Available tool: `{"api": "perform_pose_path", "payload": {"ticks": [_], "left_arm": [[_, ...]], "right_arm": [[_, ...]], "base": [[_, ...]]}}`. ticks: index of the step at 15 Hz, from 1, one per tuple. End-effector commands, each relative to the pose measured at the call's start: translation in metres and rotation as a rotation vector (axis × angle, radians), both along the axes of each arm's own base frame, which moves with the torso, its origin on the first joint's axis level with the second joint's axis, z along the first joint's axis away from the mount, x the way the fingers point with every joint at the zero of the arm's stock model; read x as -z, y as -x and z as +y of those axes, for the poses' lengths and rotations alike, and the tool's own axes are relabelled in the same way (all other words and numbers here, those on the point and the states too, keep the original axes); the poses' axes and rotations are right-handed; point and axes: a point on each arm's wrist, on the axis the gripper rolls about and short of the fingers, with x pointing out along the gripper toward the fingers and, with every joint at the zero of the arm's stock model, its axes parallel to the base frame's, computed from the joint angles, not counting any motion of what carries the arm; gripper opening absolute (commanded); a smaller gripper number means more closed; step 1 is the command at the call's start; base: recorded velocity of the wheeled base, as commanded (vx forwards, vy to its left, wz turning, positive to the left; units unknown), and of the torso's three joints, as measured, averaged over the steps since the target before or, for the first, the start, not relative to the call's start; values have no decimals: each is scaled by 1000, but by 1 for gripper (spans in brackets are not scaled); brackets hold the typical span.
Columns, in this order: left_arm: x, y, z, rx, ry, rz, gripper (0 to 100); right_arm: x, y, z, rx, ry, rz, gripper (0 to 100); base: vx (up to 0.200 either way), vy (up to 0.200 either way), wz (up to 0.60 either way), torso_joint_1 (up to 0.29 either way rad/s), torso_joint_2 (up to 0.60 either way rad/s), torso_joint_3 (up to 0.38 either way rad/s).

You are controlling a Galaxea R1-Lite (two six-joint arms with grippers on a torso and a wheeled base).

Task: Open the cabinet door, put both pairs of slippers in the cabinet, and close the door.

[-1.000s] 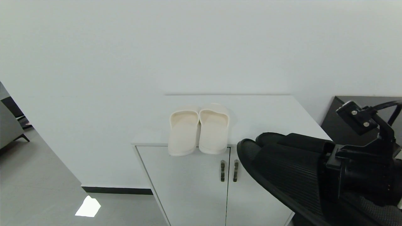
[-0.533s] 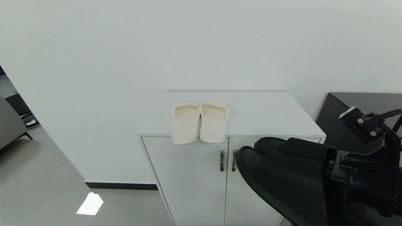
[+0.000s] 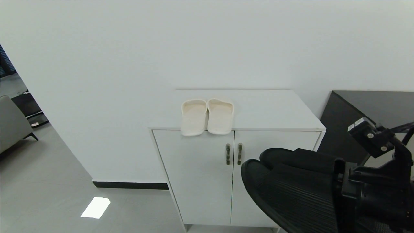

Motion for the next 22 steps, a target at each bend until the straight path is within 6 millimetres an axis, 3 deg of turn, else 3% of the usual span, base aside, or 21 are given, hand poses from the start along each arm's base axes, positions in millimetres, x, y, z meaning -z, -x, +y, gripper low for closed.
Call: {"api": "perform_pose_path", "payload": {"ticks": [1,6,22], "left_arm": [[0,0,0,0,1,0,0],[0,0,0,0,1,0,0],[0,0,0,0,4,0,0]], "right_arm": [[6,3,0,-24,1,8,0],[19,1,-1,-52,-8,11,0],[25,0,-4,-51,23,-34,0]], "base": [[0,0,0,0,0,0],[0,-200,0,1,1,2],[0,0,-37,0,1,0]]}}
